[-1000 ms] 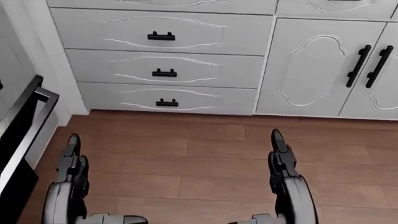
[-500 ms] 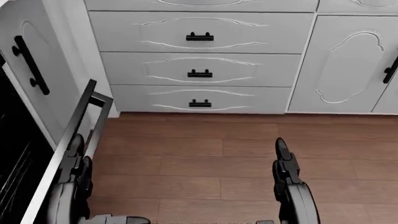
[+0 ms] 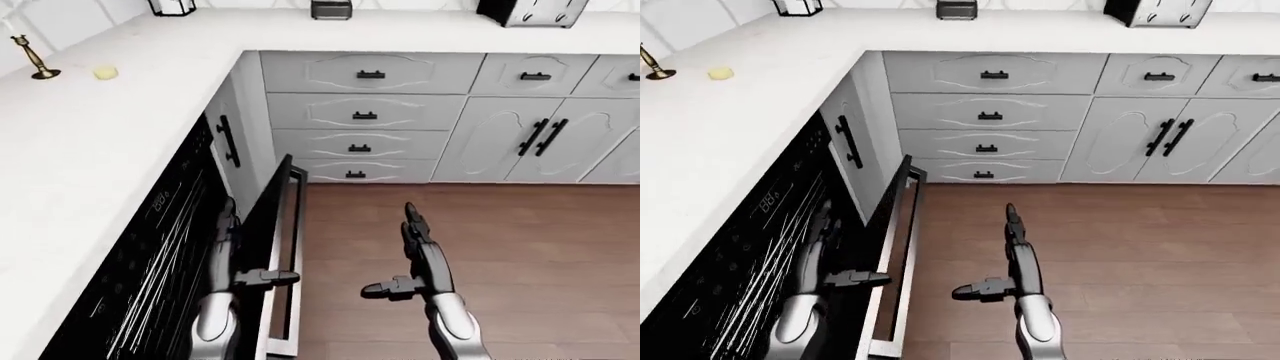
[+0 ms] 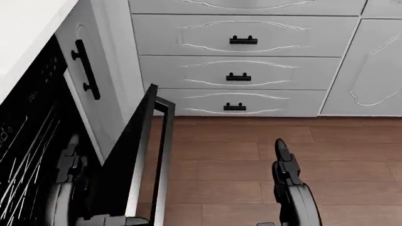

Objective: Close the dishwasher door

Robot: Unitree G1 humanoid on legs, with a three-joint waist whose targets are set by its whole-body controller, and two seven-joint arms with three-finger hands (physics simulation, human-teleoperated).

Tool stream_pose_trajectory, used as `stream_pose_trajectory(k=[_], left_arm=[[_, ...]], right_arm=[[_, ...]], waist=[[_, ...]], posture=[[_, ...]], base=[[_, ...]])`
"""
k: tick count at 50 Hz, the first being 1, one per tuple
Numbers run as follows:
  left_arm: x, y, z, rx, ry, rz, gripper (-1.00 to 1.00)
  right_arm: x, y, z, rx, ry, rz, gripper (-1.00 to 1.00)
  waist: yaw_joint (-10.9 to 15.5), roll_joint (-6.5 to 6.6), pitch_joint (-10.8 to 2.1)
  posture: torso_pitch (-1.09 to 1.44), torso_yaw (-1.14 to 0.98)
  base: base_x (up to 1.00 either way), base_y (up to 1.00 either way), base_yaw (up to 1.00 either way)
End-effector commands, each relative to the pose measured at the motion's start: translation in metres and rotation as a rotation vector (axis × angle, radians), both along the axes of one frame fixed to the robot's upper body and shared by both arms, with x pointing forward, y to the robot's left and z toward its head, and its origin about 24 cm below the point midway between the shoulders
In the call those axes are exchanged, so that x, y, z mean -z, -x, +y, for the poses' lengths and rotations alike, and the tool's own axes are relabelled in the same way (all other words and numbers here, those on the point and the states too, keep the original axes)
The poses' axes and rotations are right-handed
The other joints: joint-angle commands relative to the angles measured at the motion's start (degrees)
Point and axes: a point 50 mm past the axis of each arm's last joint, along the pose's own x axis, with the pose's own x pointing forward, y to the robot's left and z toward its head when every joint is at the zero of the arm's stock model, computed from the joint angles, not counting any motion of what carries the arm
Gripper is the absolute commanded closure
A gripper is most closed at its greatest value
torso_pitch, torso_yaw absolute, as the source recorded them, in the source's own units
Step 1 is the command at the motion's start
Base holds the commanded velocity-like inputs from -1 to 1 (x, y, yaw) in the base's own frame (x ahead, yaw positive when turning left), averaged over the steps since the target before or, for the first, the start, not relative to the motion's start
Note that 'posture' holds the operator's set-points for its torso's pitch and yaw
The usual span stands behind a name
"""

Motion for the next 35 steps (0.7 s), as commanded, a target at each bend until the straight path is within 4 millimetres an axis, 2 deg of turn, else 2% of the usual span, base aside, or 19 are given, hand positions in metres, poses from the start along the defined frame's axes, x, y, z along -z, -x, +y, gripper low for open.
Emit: stream_pose_trajectory(k=[1, 14, 22, 28, 30, 35], left_arm=[[-0.015, -0.004, -0.005, 0.025, 0.001, -0.081, -1.00], [-0.014, -0.005, -0.006, 0.026, 0.000, -0.077, -1.00], [-0.013, -0.006, -0.013, 0.047, -0.005, -0.070, -1.00], [-0.024, -0.008, -0.024, 0.075, -0.006, -0.076, -1.00], [-0.034, -0.012, -0.030, 0.091, -0.001, -0.087, -1.00], [-0.056, -0.020, -0.042, 0.119, 0.020, -0.106, -1.00]], right_arm=[[-0.021, -0.005, -0.002, 0.009, 0.006, -0.114, -1.00], [-0.020, -0.004, -0.003, 0.013, 0.001, -0.115, -1.00], [-0.020, -0.002, -0.007, 0.024, 0.000, -0.116, -1.00], [-0.021, -0.001, -0.008, 0.028, 0.000, -0.122, -1.00], [-0.022, 0.000, -0.008, 0.028, -0.001, -0.124, -1.00], [-0.023, -0.001, -0.008, 0.027, -0.001, -0.125, -1.00]], waist=[[-0.16, 0.28, -1.09], [0.96, -0.35, -1.60], [1.06, -0.42, -1.55], [0.90, -0.86, -1.37], [0.94, -1.15, -1.26], [1.28, -2.75, -0.74]], posture=[[0.00, 0.00], [0.00, 0.00], [0.00, 0.00], [0.00, 0.00], [0.00, 0.00], [0.00, 0.00]], base=[[0.00, 0.00, 0.00], [0.00, 0.00, 0.00], [0.00, 0.00, 0.00], [0.00, 0.00, 0.00], [0.00, 0.00, 0.00], [0.00, 0.00, 0.00]])
